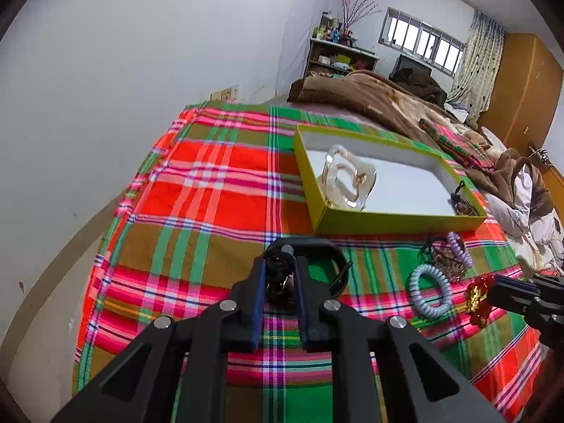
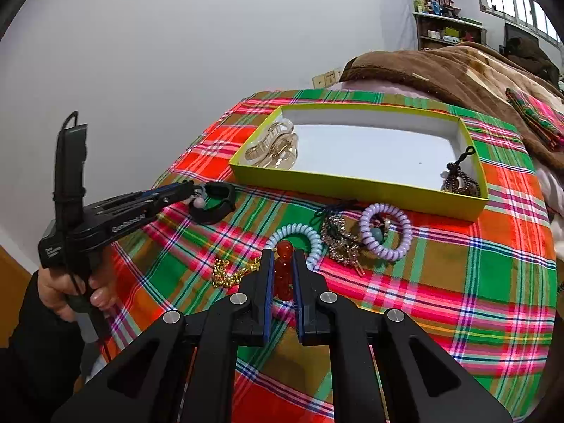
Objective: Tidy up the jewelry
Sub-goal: 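Grasp the black leather bracelet with the left tool, then carry the red beads into the box lid and open the right tool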
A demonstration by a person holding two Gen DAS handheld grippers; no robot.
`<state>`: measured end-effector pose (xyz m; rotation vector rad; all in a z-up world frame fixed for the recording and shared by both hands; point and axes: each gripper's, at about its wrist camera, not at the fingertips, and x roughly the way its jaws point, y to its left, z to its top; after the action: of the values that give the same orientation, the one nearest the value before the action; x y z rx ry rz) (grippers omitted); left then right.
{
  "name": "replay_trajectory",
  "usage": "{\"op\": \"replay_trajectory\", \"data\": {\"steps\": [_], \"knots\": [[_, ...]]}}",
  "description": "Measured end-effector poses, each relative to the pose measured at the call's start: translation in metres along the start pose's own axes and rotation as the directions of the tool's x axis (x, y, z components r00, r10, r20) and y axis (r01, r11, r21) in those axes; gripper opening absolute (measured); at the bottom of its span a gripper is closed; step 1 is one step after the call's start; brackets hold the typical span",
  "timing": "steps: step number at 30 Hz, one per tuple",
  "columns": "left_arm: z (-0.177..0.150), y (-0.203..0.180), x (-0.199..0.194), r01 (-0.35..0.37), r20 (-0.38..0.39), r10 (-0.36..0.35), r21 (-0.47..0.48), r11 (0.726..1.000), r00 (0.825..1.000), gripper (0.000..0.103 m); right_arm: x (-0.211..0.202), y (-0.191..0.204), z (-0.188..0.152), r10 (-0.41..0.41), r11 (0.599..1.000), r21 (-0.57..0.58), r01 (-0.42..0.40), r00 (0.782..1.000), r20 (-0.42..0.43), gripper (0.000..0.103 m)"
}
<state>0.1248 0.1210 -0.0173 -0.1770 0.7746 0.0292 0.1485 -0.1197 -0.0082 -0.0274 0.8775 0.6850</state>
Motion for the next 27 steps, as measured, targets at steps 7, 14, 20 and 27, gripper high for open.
{"op": "replay_trajectory", "data": {"steps": [7, 14, 20, 27], "knots": [[0.014, -0.010, -0.029, 0.023, 0.059, -0.024, 0.008, 1.000, 0.998, 0.015, -0.014, -0.006, 0.005, -0.023, 1.000, 0.004, 0.023, 0.999, 0.033, 0.010], [0.024, -0.033, -0.046, 0.035, 0.077, -0.039, 0.045, 0.998, 0.996, 0.015, -0.031, -0.016, 0.012, -0.076, 0.997, 0.000, 0.076, 0.995, 0.068, 0.010], [0.036, -0.047, -0.046, 0.065, 0.074, -0.068, 0.046, 0.997, 0.995, 0.015, -0.043, -0.026, 0.020, -0.113, 0.993, -0.006, 0.114, 0.989, 0.096, 0.010], [0.056, -0.070, -0.035, 0.092, 0.074, -0.098, 0.079, 0.993, 0.992, 0.015, -0.044, -0.042, 0.039, -0.144, 0.989, -0.017, 0.147, 0.982, 0.121, 0.010]]}}
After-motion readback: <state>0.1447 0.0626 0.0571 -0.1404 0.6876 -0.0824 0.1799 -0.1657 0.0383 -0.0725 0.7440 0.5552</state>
